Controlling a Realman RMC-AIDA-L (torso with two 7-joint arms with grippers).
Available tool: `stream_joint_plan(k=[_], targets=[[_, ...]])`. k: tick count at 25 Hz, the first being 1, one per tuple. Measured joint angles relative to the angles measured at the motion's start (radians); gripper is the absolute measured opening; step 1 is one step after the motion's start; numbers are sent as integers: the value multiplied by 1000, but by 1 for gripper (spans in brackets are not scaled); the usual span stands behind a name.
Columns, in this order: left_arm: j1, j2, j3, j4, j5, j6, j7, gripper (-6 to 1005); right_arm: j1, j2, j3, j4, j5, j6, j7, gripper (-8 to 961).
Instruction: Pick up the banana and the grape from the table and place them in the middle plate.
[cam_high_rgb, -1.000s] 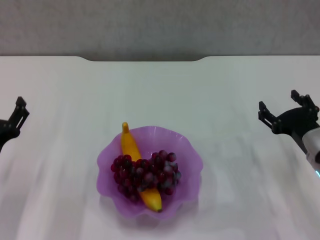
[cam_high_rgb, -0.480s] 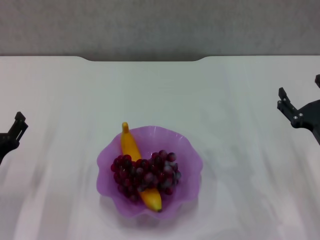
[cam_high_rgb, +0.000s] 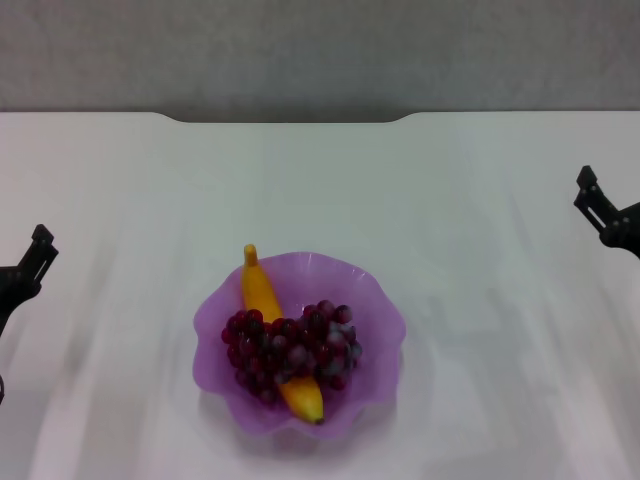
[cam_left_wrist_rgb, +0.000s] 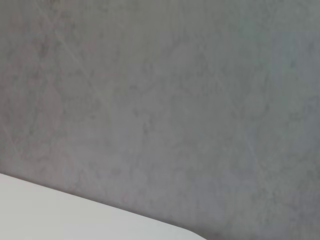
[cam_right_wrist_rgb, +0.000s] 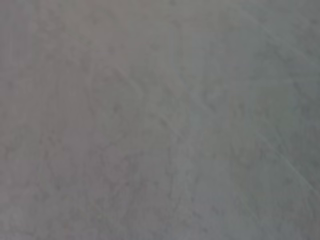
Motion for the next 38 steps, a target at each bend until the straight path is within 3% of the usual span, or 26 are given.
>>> stream_joint_plan(k=[21,27,32,38], targets=[[-13,0,2,0,7,-29,50,891,46,-1,5,-32,14,211,29,888],[-27,0,2,-1,16,-39,105,891,55,0,-4,-33,8,223,20,888],[-47,-1,12,-1,15,-85,250,891,58,0,-8,-35,8,223,18,888],[-42,-1,14,3,8,-91,235,891,58,1,-14,-39,8,223,18,889]])
